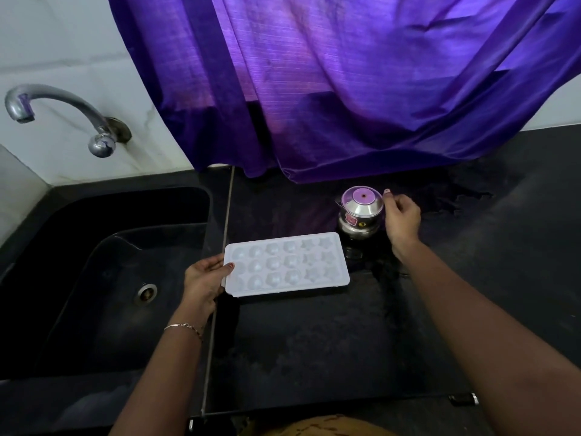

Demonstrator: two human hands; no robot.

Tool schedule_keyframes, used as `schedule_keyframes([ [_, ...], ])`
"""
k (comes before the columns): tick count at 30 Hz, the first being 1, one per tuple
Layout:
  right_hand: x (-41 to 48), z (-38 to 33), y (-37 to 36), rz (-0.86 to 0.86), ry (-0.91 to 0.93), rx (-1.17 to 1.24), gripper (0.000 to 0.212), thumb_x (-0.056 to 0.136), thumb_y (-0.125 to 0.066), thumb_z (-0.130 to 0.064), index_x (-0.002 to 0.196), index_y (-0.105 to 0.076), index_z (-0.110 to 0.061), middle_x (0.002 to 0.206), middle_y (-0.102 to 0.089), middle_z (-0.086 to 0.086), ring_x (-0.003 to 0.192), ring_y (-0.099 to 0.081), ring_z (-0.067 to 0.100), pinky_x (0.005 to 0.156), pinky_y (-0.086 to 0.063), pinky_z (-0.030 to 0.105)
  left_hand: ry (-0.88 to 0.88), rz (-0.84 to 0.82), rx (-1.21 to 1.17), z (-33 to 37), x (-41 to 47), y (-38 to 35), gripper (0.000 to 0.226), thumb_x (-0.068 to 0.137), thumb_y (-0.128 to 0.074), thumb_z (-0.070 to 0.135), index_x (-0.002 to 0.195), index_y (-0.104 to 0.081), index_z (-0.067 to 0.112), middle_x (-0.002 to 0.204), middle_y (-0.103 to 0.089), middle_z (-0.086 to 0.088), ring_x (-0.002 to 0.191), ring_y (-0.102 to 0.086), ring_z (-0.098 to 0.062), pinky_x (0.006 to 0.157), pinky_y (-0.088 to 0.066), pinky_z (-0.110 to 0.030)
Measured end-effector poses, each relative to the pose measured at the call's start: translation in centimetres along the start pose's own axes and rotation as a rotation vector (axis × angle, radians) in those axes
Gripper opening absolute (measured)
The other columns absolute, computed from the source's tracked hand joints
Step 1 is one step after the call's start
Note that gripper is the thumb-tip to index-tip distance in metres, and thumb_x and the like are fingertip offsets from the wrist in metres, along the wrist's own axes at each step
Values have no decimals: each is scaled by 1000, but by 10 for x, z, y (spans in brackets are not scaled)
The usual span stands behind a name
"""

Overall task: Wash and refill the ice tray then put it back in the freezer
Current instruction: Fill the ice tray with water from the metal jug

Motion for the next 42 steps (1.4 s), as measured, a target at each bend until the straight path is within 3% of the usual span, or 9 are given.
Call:
schedule_keyframes([
  [3,1,2,-6,-14,-57,76,43,95,-54,-32,56,-43,-17,55,-43,-4,56,-38,8,55,-33,27,12,6,7,0,-1,-1,33,82,-67,-7,114,-62,-1,100,-70,-13,77,-68,-19,60,-59,-26],
  [6,5,0,-9,-34,-127,194,31,93,-55,-23,65,-53,-12,64,-50,4,60,-44,12,58,-39,22,28,6,20,1,0,-1,32,82,-68,-6,112,-63,1,93,-70,-8,74,-69,-18,53,-57,-24],
  [8,6,-2,-12,-25,-196,292,30,92,-56,-14,63,-50,-15,62,-52,-1,56,-46,6,53,-40,15,31,7,25,1,1,0,32,81,-69,-5,112,-64,1,91,-71,-8,72,-69,-17,52,-57,-24],
  [12,5,-1,-18,-8,-322,482,26,81,-55,-3,59,-50,-16,48,-51,-10,46,-44,5,53,-38,22,35,13,38,1,0,0,31,82,-69,-4,112,-64,1,92,-71,-8,73,-69,-17,55,-58,-25],
  [18,-1,-1,-8,26,-380,557,31,77,-50,2,54,-41,-17,41,-43,-12,42,-41,6,48,-35,22,47,17,44,1,0,1,34,81,-70,-3,114,-65,1,93,-71,-8,76,-69,-19,65,-58,-31],
  [26,-16,-4,3,44,-282,484,37,80,-47,4,53,-35,-18,39,-37,-14,40,-33,4,46,-29,22,37,-8,71,5,1,4,29,80,-71,-1,108,-67,5,93,-72,-9,75,-69,-16,49,-55,-22],
  [42,-30,-25,-3,40,-132,227,35,81,-51,-1,55,-37,-19,48,-37,-7,44,-33,6,44,-31,21,89,-112,-9,4,6,11,19,77,-75,2,95,-70,3,90,-73,-13,68,-72,-18,50,-54,-21],
])
Point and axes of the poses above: each hand's wrist, its own x-axis towards the middle knuckle, its own y-axis out of the back of the hand, z = x × y, the point moved 4 cm from there along x, towards the middle knuckle
